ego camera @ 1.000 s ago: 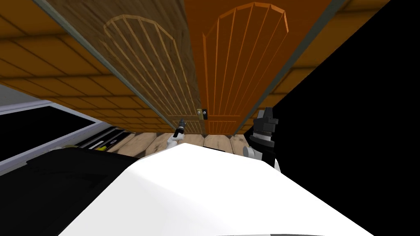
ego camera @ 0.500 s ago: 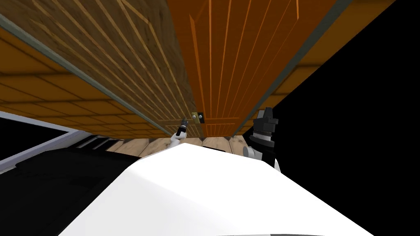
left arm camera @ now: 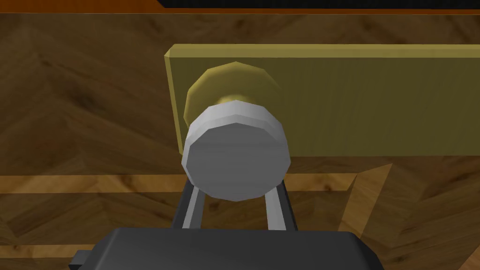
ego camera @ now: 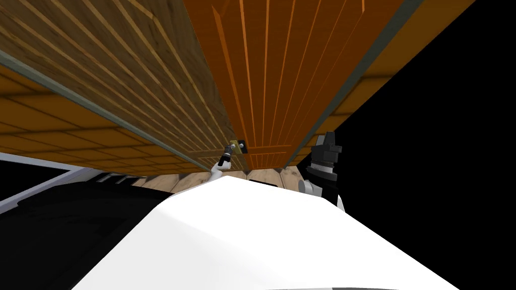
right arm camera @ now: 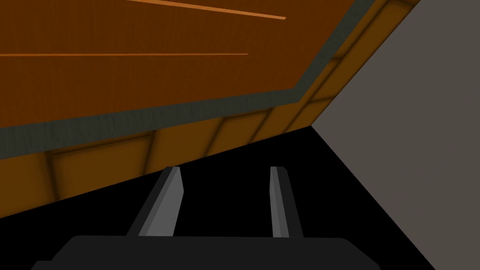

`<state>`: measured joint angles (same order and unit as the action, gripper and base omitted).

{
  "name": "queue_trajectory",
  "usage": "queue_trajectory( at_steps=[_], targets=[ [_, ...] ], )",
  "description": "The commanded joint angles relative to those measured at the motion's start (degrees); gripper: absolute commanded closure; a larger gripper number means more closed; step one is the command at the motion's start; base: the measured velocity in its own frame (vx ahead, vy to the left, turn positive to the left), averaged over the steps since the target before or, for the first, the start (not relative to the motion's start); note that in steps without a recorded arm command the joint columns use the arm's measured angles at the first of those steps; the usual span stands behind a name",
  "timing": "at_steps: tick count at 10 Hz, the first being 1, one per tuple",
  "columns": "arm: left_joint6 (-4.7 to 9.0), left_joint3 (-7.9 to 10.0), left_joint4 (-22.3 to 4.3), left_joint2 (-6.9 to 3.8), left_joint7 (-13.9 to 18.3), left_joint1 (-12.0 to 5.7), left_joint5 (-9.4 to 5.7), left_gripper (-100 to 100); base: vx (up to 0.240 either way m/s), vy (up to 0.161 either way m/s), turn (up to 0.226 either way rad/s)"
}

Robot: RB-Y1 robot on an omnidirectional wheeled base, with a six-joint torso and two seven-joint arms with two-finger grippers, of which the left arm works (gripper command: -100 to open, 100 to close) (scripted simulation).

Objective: Pull the door open

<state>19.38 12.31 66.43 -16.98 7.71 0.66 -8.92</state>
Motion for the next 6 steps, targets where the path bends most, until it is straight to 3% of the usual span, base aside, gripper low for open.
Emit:
queue_trajectory(
  at_steps=[1, 4, 5, 6],
  targets=[
    [-0.03, -0.02, 0.00, 0.03, -0.01, 0.09, 0.01, 100, -0.023, 0.021, -0.001],
    [-0.03, -0.02, 0.00, 0.03, -0.01, 0.09, 0.01, 100, -0.008, 0.006, 0.001],
    [-0.12, 1.02, -0.35, -0.73, 0.03, 1.18, -0.18, -100, -0.131, 0.075, 0.201],
    [-0.14, 1.19, -0.38, -0.86, 0.05, 1.40, -0.22, -100, -0.210, 0.089, 0.138]
  ],
)
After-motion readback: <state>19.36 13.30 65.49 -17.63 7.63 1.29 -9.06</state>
